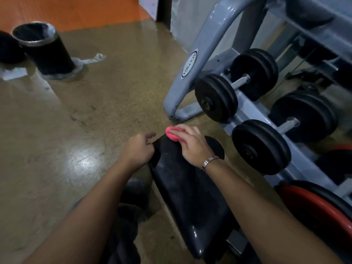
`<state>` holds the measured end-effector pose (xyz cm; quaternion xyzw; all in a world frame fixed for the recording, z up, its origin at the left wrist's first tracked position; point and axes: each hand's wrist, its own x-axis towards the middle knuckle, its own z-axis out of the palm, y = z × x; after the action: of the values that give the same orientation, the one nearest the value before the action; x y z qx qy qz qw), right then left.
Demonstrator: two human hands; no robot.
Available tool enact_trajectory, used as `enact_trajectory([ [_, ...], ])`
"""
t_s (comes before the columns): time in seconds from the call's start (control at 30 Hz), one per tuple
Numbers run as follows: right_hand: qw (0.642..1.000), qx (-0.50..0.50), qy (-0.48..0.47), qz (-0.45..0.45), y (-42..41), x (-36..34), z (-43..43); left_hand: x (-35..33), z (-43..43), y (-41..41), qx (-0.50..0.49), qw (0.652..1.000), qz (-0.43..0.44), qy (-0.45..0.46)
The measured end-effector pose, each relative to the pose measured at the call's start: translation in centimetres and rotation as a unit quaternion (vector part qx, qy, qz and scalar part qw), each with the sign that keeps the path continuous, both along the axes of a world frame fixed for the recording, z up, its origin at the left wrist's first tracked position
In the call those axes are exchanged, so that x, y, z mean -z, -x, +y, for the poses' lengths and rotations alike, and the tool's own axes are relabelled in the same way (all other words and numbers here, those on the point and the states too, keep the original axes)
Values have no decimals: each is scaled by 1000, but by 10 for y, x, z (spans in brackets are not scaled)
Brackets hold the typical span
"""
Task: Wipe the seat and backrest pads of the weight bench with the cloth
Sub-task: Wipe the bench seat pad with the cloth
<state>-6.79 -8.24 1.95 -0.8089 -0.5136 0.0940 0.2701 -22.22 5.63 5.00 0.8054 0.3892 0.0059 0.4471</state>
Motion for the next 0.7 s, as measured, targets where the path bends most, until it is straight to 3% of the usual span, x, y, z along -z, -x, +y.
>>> enact_trajectory([
  [0.27,996,-58,-50,39,-9,7,3,8,13,-7,40,999,31,-7],
  [0.4,998,-15,-21,57,-14,16,25,4,10,-13,18,999,26,-16],
  [0.7,998,-45,-11,36,-23,11,19,1,15,-10,21,999,10,32],
])
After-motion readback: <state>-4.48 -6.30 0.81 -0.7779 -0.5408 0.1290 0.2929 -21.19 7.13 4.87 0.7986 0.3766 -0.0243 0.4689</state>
